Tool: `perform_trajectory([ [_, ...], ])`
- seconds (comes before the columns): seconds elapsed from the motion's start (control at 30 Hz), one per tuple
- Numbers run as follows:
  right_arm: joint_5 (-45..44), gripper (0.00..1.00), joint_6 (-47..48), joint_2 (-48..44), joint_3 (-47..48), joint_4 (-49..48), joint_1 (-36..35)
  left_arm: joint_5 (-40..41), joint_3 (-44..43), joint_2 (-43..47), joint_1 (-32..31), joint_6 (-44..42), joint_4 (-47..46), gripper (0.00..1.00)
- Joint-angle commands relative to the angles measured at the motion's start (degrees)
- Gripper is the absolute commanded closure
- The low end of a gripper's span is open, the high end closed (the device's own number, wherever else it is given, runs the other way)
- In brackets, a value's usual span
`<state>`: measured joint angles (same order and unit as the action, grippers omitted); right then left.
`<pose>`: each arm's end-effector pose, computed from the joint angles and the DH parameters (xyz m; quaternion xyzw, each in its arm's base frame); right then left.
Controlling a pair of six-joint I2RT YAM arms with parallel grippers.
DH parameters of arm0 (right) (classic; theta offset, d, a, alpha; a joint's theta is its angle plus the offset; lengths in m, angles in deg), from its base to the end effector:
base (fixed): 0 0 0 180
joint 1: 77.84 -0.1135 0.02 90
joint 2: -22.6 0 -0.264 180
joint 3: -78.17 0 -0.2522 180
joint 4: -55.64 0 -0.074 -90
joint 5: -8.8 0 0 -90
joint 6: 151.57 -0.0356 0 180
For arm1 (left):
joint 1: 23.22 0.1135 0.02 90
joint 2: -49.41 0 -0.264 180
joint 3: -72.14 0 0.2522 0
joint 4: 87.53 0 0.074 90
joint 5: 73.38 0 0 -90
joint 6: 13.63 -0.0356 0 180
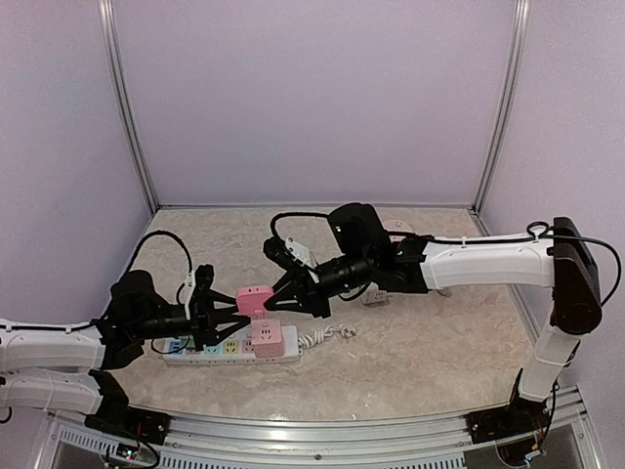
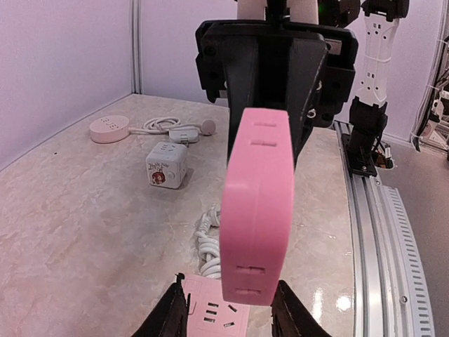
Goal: Insert the plug
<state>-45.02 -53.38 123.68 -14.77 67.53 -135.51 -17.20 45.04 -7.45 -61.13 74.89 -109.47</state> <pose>0.2003 0.3558 0.2666 -0.5763 0.5867 0.4501 0.3479 0.1434 -0.1368 0.1953 0.4230 0.6145 -0.4048 0.5288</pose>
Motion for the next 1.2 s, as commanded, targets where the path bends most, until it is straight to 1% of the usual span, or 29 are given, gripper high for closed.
perform_trajectory([
  [0.0, 1.1, 1.00, 1.7, 1.6, -0.7, -1.1, 0.4, -0.4, -2.2, -2.0, 0.1, 0.7, -0.8, 0.61],
  [0.17, 0.0, 1.00, 2.7, 1.9, -0.9, -0.1, 0.4, -0.4, -3.3, -2.6, 0.3, 1.2, 0.4, 0.58],
  [0.3, -0.5, 1.00, 2.8, 1.4, -1.7, 0.1, 0.5, -1.3, -4.1, -2.4, 0.5, 0.6, 1.4, 0.58],
  [0.37, -0.6, 1.00, 2.8, 1.4, -1.9, -0.1, 0.5, -1.4, -4.0, -2.8, 0.3, 0.8, 0.7, 0.66],
  [0.4, -0.5, 1.00, 2.7, 1.4, -1.9, -0.1, 0.5, -1.4, -4.0, -3.0, 0.2, 0.8, 0.3, 0.72],
  [0.5, -1.1, 1.00, 2.8, 1.8, -2.1, -0.1, 0.5, -1.2, -3.8, -3.7, -0.2, 0.4, -0.6, 0.97],
  [0.53, -1.7, 1.00, 2.8, 2.0, -2.3, -0.3, 0.5, -1.0, -3.7, -3.9, -0.3, 0.2, -0.8, 1.00],
  [0.73, -1.6, 1.00, 1.4, 4.9, -1.6, -0.2, 0.5, 1.3, -0.7, -6.8, -0.7, 1.2, -3.3, 1.00],
  [0.83, -1.5, 1.00, 0.8, 6.0, -1.7, -0.7, 0.5, 3.2, 0.5, -8.2, -0.7, 0.2, -4.2, 1.00],
  [1.17, -1.4, 1.00, 1.4, 7.8, -1.2, -1.0, 0.5, 3.9, -0.2, -11.7, -0.5, -1.6, -6.3, 1.00],
])
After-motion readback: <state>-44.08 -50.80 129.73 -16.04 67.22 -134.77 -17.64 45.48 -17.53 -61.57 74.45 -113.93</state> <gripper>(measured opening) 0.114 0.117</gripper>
